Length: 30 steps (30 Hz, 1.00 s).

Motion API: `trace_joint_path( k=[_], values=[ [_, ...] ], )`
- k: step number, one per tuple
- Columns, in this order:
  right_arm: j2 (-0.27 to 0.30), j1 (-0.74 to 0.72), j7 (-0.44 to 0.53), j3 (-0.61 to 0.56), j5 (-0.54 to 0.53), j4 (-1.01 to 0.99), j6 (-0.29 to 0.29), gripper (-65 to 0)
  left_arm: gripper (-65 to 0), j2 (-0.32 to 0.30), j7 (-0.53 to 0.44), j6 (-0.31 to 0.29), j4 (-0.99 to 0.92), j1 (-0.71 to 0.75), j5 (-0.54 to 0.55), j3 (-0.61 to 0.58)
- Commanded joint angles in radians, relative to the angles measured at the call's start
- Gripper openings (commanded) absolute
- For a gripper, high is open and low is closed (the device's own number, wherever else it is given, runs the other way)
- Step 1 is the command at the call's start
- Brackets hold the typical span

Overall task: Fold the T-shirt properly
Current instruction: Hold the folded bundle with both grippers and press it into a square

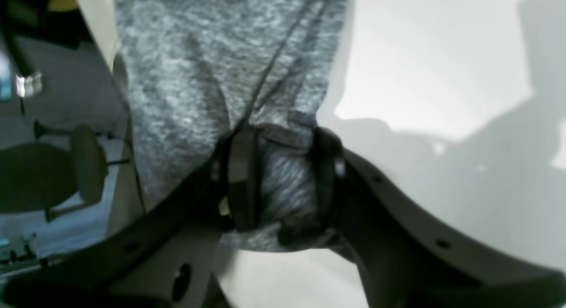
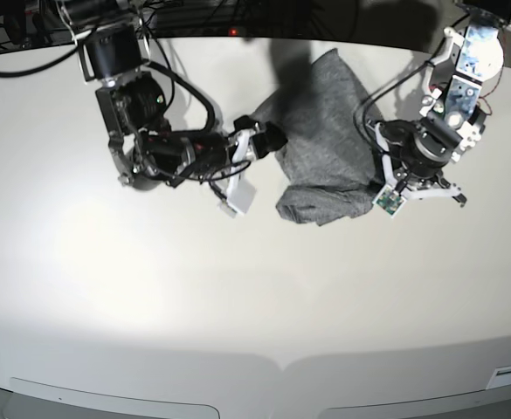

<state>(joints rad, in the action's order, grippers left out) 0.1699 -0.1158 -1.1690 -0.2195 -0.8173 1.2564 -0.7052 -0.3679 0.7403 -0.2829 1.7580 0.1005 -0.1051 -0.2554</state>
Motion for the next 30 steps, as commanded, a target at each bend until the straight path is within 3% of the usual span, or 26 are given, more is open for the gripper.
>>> trace_joint_path(
  k=[1, 7, 13, 20, 23, 27, 30],
  values=[
    [0.007, 0.015, -0.055, -0.004, 0.049, 0.024, 0.007, -42.9, -65.0, -0.001, -0.015, 0.007, 0.015, -0.006, 0.012, 0.003],
    [0.007, 0.094, -0.094, -0.004, -0.048, 0.161, 0.007, -42.9, -65.0, -0.001, -0.016, 0.007, 0.015, -0.004, 0.027, 0.003],
    [0.007, 0.079, -0.052, -0.002, -0.046, 0.219, 0.007, -42.9, -65.0, -0.001, 0.020, 0.008, 0.015, -0.004, 0.027, 0.003],
    [0.007, 0.032, -0.047, -0.002, -0.048, 0.219, 0.007, -42.9, -65.0, -0.001, 0.083, 0.142, 0.037, -0.004, -0.048, 0.003],
    [0.007, 0.006, -0.030, -0.002, -0.047, 0.219, 0.007, -42.9, -65.0, -0.001, 0.206, 0.145, 0.130, 0.000, -0.046, 0.003],
    [0.007, -0.038, 0.003, -0.002, -0.045, 0.219, 0.007, -42.9, -65.0, -0.001, 0.330, 0.146, 0.345, 0.040, 0.052, 0.003],
    [0.005, -0.074, 0.036, -0.003, -0.007, 0.219, 0.007, -42.9, -65.0, 0.000, 0.324, 0.145, 0.454, 0.124, 0.198, 0.003]
  ],
)
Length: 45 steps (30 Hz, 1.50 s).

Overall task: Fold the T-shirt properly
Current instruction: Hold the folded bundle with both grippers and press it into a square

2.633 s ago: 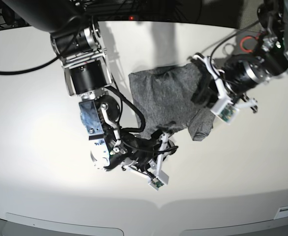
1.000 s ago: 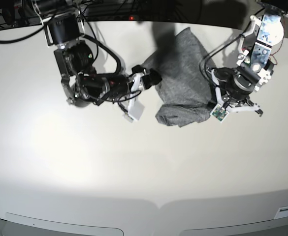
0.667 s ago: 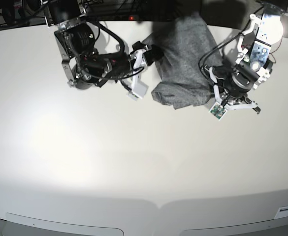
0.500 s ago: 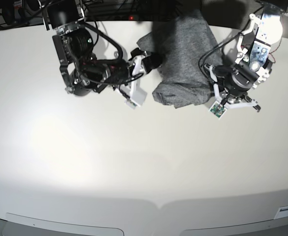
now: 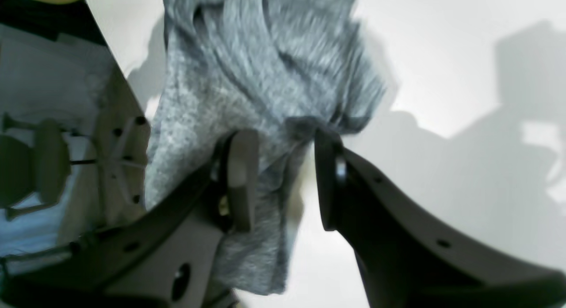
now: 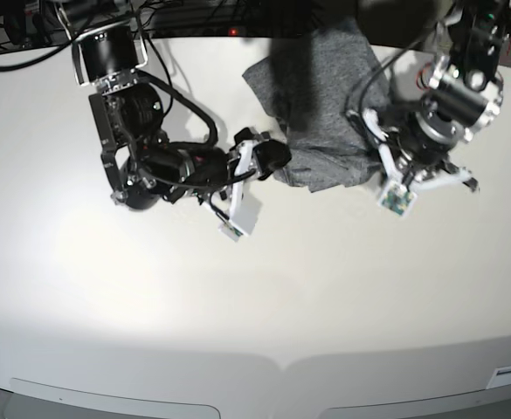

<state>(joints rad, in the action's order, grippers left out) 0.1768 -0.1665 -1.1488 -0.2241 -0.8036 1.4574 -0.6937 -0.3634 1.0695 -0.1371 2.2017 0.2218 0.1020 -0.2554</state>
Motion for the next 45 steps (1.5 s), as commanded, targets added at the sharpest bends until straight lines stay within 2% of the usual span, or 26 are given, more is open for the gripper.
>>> trace_joint_path(
  k=[1, 4, 9, 13, 16, 20, 24, 27, 31, 34, 36, 40, 45],
  values=[
    [-0.002, -0.034, 0.032, 0.002, -0.004, 0.018, -0.004, -42.9, -65.0, 0.002, -0.017, -0.002, 0.016, 0.034, 0.019, 0.003],
    [-0.002, -0.063, 0.052, 0.002, 0.024, 0.018, -0.004, -42.9, -65.0, 0.048, -0.035, -0.004, -0.003, 0.137, -0.024, 0.003],
    [-0.002, -0.109, 0.064, 0.002, 0.022, 0.018, -0.004, -42.9, -65.0, 0.078, -0.106, -0.005, -0.093, 0.232, -0.034, 0.003],
    [-0.003, -0.134, 0.065, 0.002, 0.014, 0.018, -0.004, -42.9, -65.0, 0.080, -0.153, -0.006, -0.223, 0.217, -0.079, 0.003],
    [-0.003, -0.137, 0.082, 0.002, 0.015, 0.018, -0.004, -42.9, -65.0, 0.080, -0.164, -0.059, -0.330, 0.188, -0.076, -0.003],
    [-0.009, -0.132, 0.125, 0.001, 0.016, 0.018, -0.004, -42.9, -65.0, 0.080, -0.177, -0.077, -0.416, 0.119, -0.076, -0.035],
    [-0.055, -0.132, 0.079, 0.001, 0.019, 0.018, -0.004, -42.9, -65.0, 0.080, -0.176, -0.077, -0.422, 0.041, -0.097, -0.077],
    [-0.091, -0.132, -0.051, 0.000, 0.013, 0.018, -0.004, -42.9, -65.0, 0.080, -0.173, -0.076, -0.422, 0.005, -0.132, -0.101],
    [-0.089, -0.138, -0.157, -0.047, -0.045, 0.018, -0.004, -42.9, -65.0, 0.080, -0.172, -0.076, -0.422, -0.003, -0.128, -0.102],
    [-0.070, -0.138, -0.154, -0.115, -0.006, 0.007, -0.004, -42.9, -65.0, 0.080, -0.169, -0.076, -0.422, -0.003, -0.128, -0.102],
    [-0.065, -0.138, -0.121, -0.164, 0.065, -0.015, -0.004, -42.9, -65.0, 0.080, -0.165, -0.076, -0.422, -0.003, -0.128, -0.102],
    [-0.067, -0.138, 0.090, -0.227, 0.264, -0.055, -0.004, -42.9, -65.0, 0.080, -0.159, -0.076, -0.422, -0.003, -0.128, -0.102],
    [-0.069, -0.148, 0.315, -0.228, 0.496, -0.057, -0.004, -42.9, -65.0, 0.080, -0.153, -0.076, -0.422, -0.003, -0.128, -0.102]
  ],
)
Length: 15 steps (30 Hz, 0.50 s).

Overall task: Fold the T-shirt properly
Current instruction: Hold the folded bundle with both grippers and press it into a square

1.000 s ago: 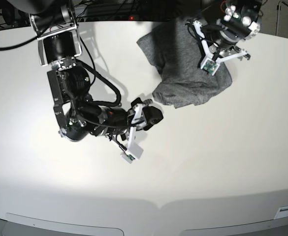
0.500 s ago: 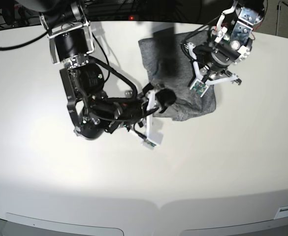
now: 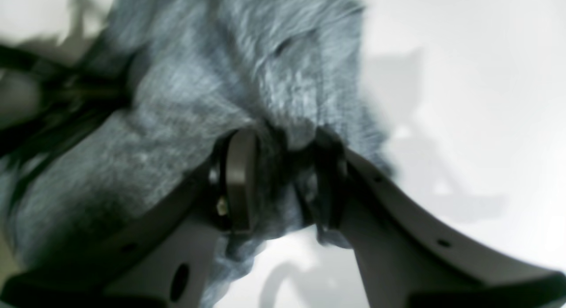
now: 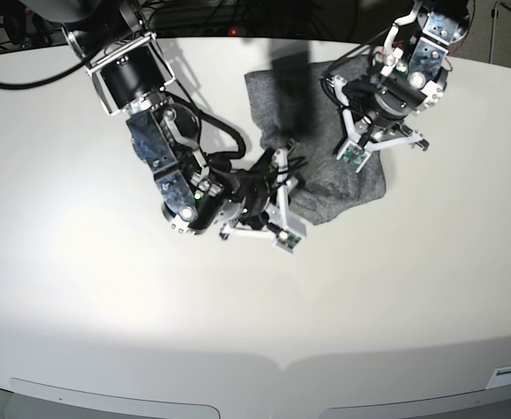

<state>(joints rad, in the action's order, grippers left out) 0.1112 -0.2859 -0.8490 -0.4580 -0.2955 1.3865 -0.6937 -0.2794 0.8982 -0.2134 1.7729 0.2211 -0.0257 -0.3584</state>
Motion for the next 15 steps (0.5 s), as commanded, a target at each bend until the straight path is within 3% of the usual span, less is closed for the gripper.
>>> trace_joint_path(
  k=[1, 6, 9, 13, 15],
  values=[
    [-0.003, -0.033, 0.055, 0.006, 0.027, 0.013, -0.004, -42.9, -65.0, -0.004, 0.018, 0.000, 0.007, -0.002, 0.000, 0.001],
    [-0.004, -0.056, 0.205, 0.006, 0.122, 0.014, 0.085, -42.9, -65.0, -0.003, 0.017, 0.000, 0.007, -0.002, 0.000, 0.001],
    [-0.016, -0.063, 0.240, 0.006, 0.117, 0.014, 0.097, -42.9, -65.0, -0.003, 0.017, 0.000, 0.007, -0.002, 0.000, 0.001],
    [-0.072, -0.063, 0.217, 0.006, 0.129, 0.014, 0.097, -42.9, -65.0, -0.003, 0.017, 0.000, 0.007, -0.003, 0.000, 0.001],
    [-0.103, -0.069, 0.091, 0.006, 0.094, 0.014, 0.088, -42.9, -65.0, -0.004, 0.018, 0.000, 0.007, -0.002, 0.000, 0.001]
  ],
)
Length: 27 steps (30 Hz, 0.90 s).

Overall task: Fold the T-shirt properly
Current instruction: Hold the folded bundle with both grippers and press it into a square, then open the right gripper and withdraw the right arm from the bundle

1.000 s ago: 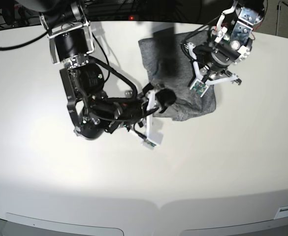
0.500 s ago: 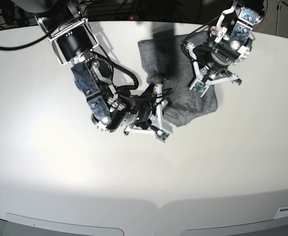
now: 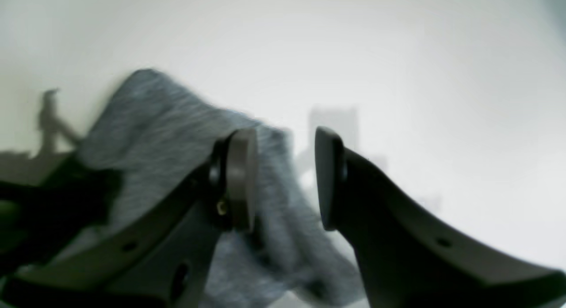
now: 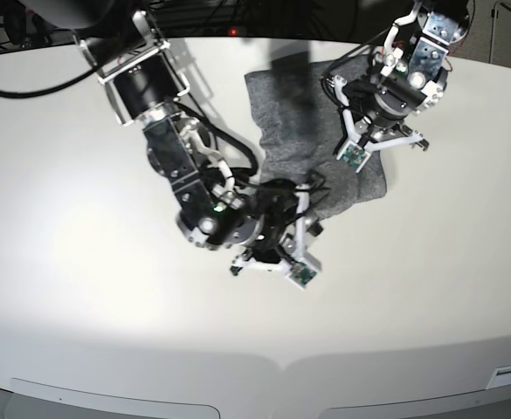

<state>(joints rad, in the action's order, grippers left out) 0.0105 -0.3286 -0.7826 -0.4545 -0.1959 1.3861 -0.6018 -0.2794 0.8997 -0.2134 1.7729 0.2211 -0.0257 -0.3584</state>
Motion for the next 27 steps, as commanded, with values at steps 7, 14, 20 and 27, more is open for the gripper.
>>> trace_joint_path(
  k=[7, 14, 20, 27],
  values=[
    [-0.017, -0.037, -0.054, 0.002, -0.093, 0.006, -0.080, -42.9, -65.0, -0.003, 0.016, 0.000, 0.007, -0.003, 0.000, 0.001],
    [-0.021, -0.048, -0.061, 0.002, -0.034, -0.134, -0.071, -42.9, -65.0, -0.003, 0.019, 0.000, 0.007, -0.002, 0.000, 0.001],
    [-0.023, -0.092, 0.235, 0.002, 0.122, -0.204, 0.118, -42.9, -65.0, -0.003, 0.019, 0.000, 0.007, -0.002, 0.000, 0.001],
    [-0.064, -0.175, 0.196, 0.002, 0.107, -0.204, 0.138, -42.9, -65.0, -0.004, 0.018, 0.000, 0.007, -0.003, -0.001, 0.001]
  ],
)
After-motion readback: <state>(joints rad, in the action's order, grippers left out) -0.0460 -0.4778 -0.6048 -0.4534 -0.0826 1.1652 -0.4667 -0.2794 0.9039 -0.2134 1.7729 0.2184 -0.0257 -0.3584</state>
